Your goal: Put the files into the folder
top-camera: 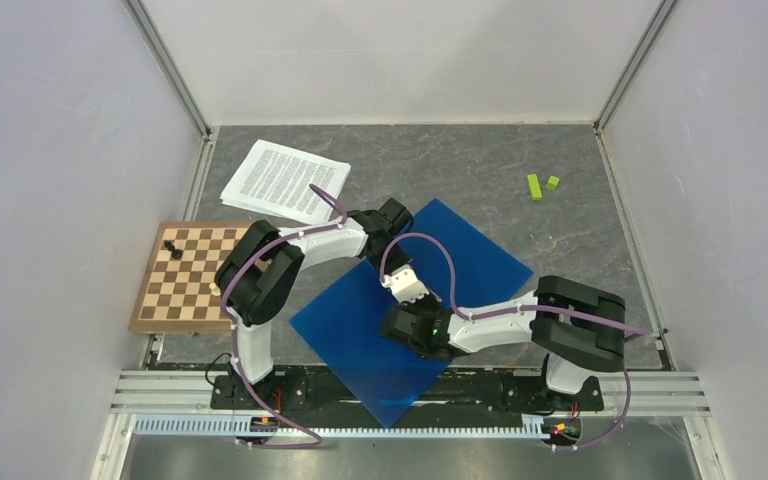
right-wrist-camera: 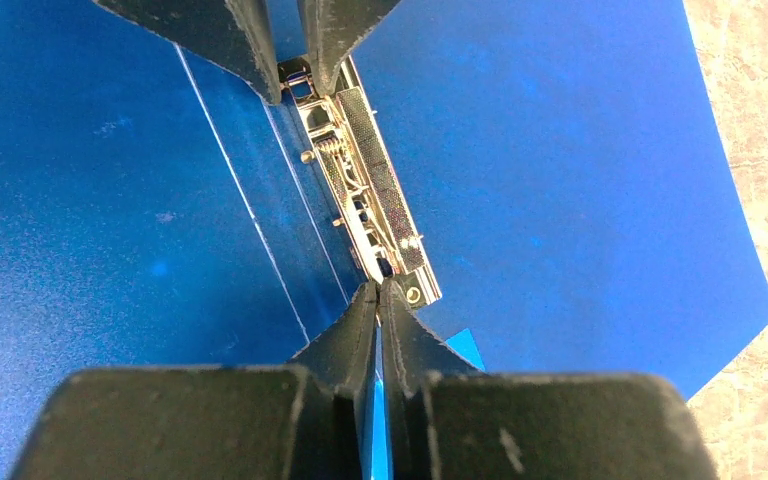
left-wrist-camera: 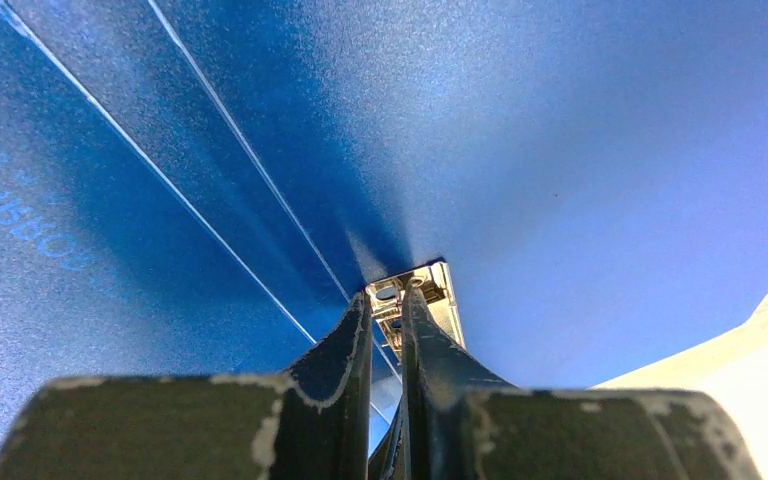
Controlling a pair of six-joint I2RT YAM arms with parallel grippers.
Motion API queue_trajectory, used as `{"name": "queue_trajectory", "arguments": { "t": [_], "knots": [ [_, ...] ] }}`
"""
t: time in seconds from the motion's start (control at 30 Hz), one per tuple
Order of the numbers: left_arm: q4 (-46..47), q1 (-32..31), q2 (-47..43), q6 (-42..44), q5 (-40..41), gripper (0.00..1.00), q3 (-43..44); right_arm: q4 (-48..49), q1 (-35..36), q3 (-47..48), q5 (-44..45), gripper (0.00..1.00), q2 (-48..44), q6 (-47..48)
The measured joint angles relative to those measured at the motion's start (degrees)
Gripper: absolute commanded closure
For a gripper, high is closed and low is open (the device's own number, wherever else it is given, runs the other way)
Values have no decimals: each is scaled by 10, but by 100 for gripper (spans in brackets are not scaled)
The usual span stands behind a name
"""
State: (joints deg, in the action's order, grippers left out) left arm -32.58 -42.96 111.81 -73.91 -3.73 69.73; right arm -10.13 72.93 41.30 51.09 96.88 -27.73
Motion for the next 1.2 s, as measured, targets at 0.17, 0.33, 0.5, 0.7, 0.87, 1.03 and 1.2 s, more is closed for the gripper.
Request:
{"name": "queue_trajectory", "arguments": {
  "t": [0.17,0.33,0.5,0.7,0.87,1.03,1.2],
  "knots": [
    [5,2,-2,0,-4,98,-5,2,0,-3,3,98,0,-8],
    [8,2,-3,0,-5,98,-7,20,-9,-22,-14,98,-29,-29],
    [9,4,-3,0,-8,98,-7,27,-28,-46,-49,99,-68,-66],
    [10,5,-3,3,-11,98,-8,-4,-34,-73,-51,96,-106,-96],
    [11,5,-3,5,-11,98,-9,-31,-50,-111,-58,89,-164,-86],
    [15,5,-6,16,-11,98,-11,-40,-53,-113,-87,83,-198,-51],
    [24,4,-13,53,-3,98,-12,-13,-68,-113,-123,79,-227,-15]
  ]
}}
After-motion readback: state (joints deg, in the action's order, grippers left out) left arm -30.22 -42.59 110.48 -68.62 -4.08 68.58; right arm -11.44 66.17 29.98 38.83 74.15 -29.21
